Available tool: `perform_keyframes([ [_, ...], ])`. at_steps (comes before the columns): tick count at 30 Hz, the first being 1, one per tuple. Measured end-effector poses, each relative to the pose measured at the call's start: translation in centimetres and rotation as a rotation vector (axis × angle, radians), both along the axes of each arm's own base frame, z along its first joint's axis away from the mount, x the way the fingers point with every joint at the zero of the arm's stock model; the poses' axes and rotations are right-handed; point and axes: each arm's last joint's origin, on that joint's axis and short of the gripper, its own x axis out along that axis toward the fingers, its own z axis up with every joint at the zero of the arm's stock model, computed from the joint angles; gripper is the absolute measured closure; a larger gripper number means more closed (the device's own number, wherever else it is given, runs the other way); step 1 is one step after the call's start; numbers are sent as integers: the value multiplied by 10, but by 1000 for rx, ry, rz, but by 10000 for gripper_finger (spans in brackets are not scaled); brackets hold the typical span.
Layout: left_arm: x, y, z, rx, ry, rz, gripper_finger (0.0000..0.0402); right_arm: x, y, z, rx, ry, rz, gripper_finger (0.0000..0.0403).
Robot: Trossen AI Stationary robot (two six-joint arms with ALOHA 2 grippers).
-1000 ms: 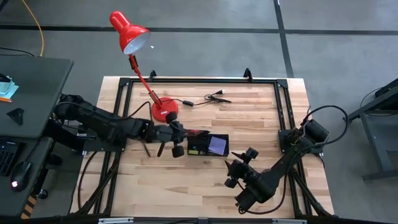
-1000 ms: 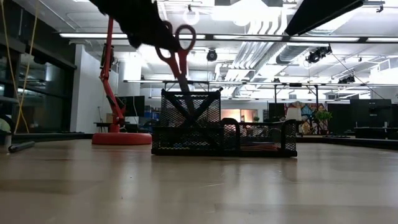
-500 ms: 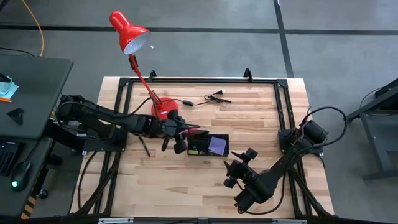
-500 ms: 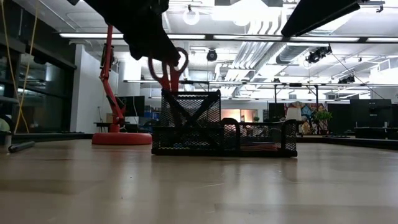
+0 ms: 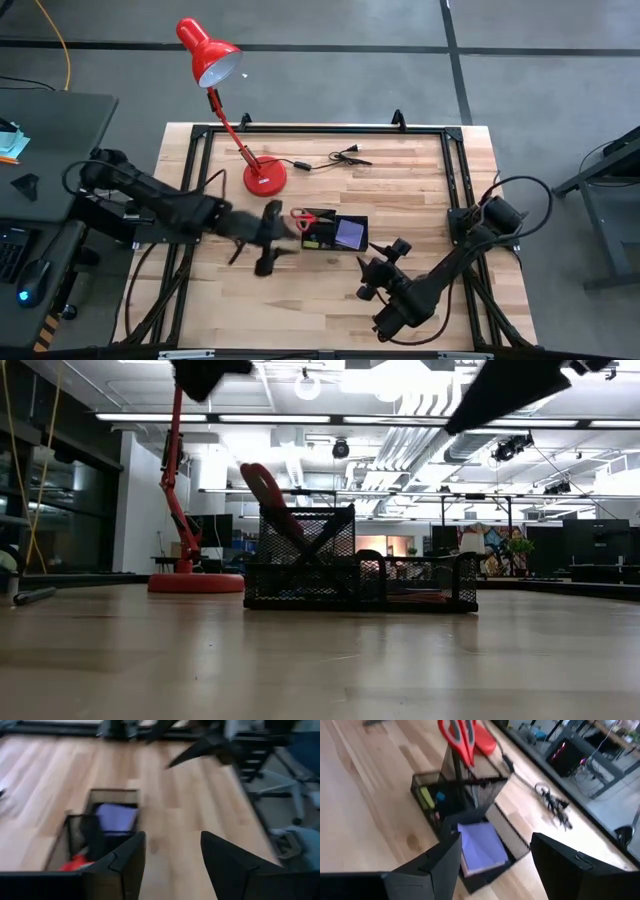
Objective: Pick and place office supplies into organizer
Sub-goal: Put the black pen into the black desk organizer
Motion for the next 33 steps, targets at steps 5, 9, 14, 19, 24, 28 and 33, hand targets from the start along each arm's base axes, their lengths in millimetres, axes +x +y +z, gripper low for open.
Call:
perform_keyframes([
  [5, -15, -30, 10, 29, -56, -66, 233, 1, 1, -6, 16, 39, -5, 172],
  [9, -31, -46, 13, 87, -52, -63, 233, -4, 6, -4, -76, -2, 40, 168],
  [14, -51, -68, -2, 162, -79, -31, 234, -10, 8, -7, -116, -3, 60, 167],
  [19, -66, -78, -23, 154, -120, -44, 234, -26, 2, -23, -139, -116, 38, 166],
  [24, -75, -81, -41, 93, -127, -232, 235, -51, -12, -30, -107, -177, 23, 166],
  [28, -82, -81, -48, 86, -130, -402, 234, -76, -31, -38, -132, -256, 50, 166],
  [33, -95, -75, -46, 103, -166, -566, 236, -109, -59, -61, -232, -144, 96, 166],
])
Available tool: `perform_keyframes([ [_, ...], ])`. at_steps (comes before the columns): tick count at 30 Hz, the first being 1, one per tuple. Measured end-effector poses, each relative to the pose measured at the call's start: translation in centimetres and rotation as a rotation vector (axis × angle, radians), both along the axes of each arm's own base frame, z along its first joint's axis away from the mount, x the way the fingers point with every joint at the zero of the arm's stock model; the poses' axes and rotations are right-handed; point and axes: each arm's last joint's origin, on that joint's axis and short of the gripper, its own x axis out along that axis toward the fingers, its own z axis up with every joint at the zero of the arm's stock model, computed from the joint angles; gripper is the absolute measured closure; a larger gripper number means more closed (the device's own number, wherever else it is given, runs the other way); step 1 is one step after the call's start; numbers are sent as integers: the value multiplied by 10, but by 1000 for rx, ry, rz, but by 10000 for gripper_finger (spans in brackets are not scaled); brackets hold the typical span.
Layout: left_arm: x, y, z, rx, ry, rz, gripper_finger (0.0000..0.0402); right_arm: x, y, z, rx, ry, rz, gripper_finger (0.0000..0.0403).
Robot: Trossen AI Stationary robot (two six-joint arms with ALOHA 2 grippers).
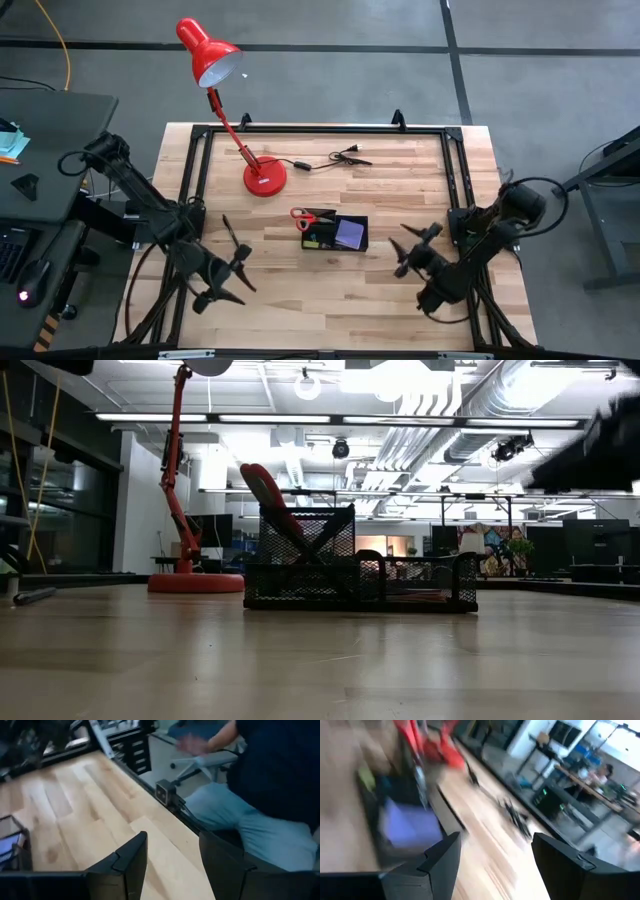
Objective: Pick and place office supplies into organizer
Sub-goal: Put the black pen into the black desk organizer
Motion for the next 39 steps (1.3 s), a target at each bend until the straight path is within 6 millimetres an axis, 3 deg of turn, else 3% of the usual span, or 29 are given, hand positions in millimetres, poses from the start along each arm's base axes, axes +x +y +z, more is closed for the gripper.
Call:
perform_keyframes([
  [5, -16, 13, -5, 104, -31, -51, 236, -23, -24, -25, 40, 235, -139, 166],
  [10, -28, 34, -13, 175, -33, 31, 236, -46, -42, -43, 153, 514, -362, 166],
  [16, -42, 58, -27, 240, -53, 111, 236, -53, -45, -53, 162, 796, -318, 167],
  [22, -44, 76, -28, 141, -32, 450, 236, -50, -41, -52, 183, 816, -307, 167],
  [27, -44, 69, -33, 207, -13, 171, 236, -48, -39, -52, 195, 809, -300, 167],
  [39, -61, 89, -61, 131, 94, 162, 236, -48, -38, -52, 198, 806, -298, 167],
])
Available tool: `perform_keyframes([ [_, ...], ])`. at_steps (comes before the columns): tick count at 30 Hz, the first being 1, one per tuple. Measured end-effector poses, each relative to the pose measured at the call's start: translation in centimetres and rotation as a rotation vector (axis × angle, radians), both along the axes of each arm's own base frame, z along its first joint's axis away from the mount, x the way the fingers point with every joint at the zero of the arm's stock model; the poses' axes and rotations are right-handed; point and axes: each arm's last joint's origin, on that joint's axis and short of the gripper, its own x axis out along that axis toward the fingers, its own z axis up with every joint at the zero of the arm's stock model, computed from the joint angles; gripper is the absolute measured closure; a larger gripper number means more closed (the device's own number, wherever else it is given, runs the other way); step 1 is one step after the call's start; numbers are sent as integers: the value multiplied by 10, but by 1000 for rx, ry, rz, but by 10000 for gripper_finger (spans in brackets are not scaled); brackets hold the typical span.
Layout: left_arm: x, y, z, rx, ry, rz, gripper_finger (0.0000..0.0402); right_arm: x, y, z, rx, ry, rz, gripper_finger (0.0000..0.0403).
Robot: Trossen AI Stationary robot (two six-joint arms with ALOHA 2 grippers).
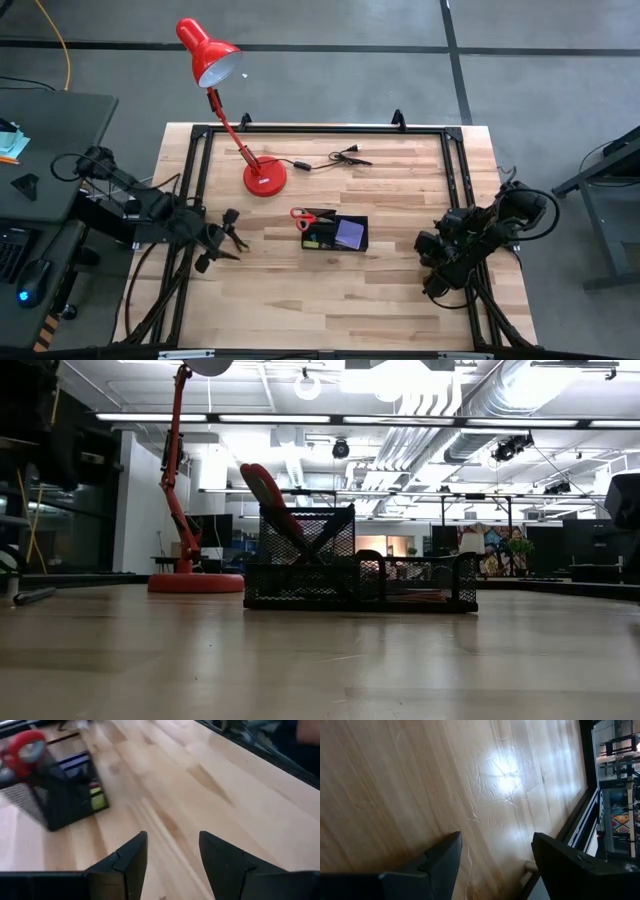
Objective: Pick and place office supplies into organizer
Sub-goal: Put the black pen into the black desk organizer
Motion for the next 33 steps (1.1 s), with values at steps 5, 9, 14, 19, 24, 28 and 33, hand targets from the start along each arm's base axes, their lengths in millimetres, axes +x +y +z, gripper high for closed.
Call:
perform_keyframes([
  [5, -5, 8, 1, -70, -54, -68, 236, 0, 0, 0, 1, 0, -1, 167],
  [9, -5, 14, 5, -142, -79, 27, 236, 0, 0, 0, 1, 1, -2, 167],
  [14, -1, 18, -8, -152, -93, 124, 236, 0, 0, 0, 2, 2, -2, 167],
  [19, 4, 20, -18, -186, -183, 228, 236, 0, 0, 0, 2, 1, -3, 167],
  [24, 7, 20, -20, -236, -189, 310, 236, 0, 0, 0, 3, 2, -4, 167],
  [28, 8, 21, -18, -364, -187, 399, 236, 0, 0, 0, 3, 2, -3, 167],
  [33, 8, 25, -18, -470, -214, 594, 236, 0, 0, 0, 3, 2, -3, 167],
])
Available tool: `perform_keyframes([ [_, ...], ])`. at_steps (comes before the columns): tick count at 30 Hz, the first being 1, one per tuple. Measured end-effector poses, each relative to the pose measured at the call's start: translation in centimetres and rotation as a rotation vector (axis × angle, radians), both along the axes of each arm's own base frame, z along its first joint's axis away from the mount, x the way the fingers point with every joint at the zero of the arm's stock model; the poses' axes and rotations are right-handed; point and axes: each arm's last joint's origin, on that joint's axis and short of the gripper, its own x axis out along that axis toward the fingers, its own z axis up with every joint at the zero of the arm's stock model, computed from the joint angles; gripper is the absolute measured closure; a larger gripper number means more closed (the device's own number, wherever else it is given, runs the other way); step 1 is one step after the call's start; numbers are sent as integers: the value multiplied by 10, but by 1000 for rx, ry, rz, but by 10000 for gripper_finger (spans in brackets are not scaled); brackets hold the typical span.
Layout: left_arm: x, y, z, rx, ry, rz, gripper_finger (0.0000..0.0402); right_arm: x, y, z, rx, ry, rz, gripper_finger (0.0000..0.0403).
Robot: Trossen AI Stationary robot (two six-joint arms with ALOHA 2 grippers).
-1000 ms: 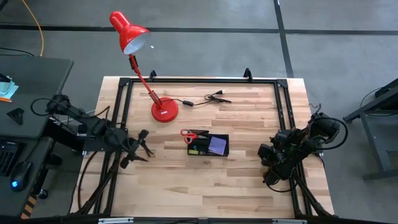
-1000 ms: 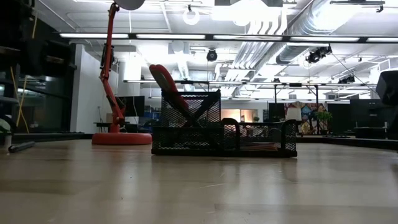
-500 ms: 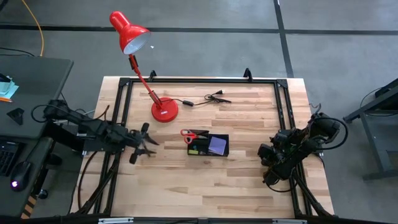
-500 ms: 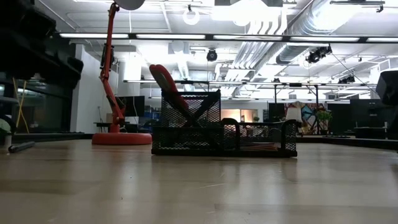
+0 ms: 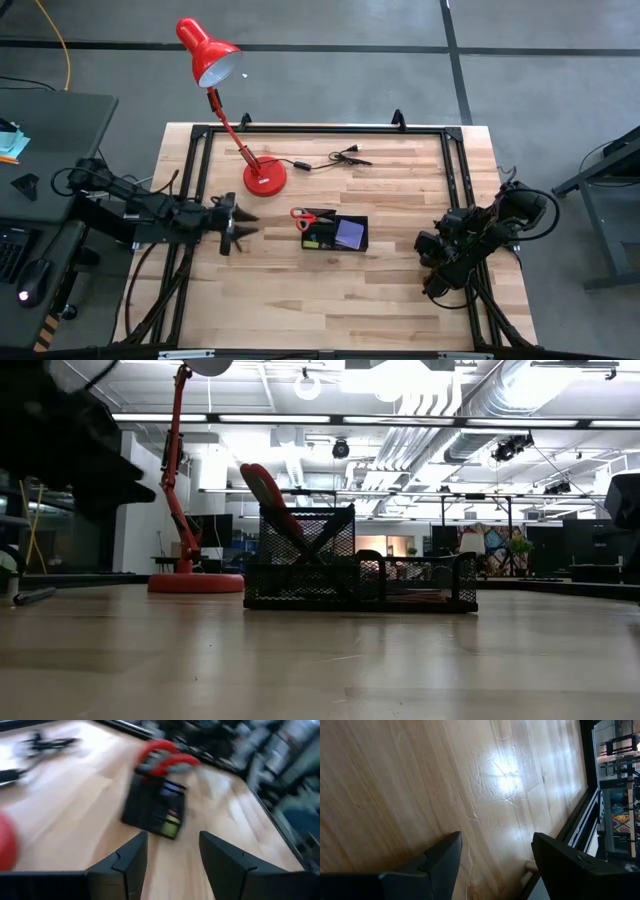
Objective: Pick and place office supplies into organizer
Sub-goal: Put the black pen into the black desk organizer
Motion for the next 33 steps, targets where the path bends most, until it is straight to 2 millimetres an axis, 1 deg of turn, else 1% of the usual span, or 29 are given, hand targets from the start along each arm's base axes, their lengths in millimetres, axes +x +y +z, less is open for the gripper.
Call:
perform_keyframes([
  [1, 0, 1, 1, -30, -15, 56, 236, 0, 0, 0, 0, 0, 0, 167],
  [4, -1, 7, 4, -155, -110, 303, 236, 0, 0, 0, 0, 0, 0, 167],
  [6, -2, 9, 1, -232, -131, 439, 236, 0, 0, 0, 0, 0, 0, 167],
  [8, -4, 8, -5, -259, -121, 531, 236, 0, 0, 0, 0, 0, 0, 167],
  [11, -3, 6, -10, -299, -155, 641, 236, 0, 0, 0, 0, 0, 0, 166],
  [14, 3, 3, -10, -296, -183, 731, 236, 0, 0, 0, 0, 0, 0, 167],
  [17, 17, -3, 1, -259, -177, 771, 236, 0, 0, 0, 0, 0, 0, 167],
  [20, 37, -10, 9, -222, -125, 805, 236, 0, 0, 0, 1, 0, 0, 167],
  [23, 59, -18, 8, -213, -53, 869, 236, 0, 0, 0, 0, 0, 0, 167],
  [26, 75, -24, 1, -227, 18, 984, 236, 0, 0, 0, 0, 0, 0, 167],
  [30, 88, -36, -2, -316, 83, 1164, 236, 0, 0, 0, 0, 0, 0, 166],
  [33, 98, -52, 0, -350, 131, 1282, 236, 0, 0, 0, 1, -1, 0, 167],
])
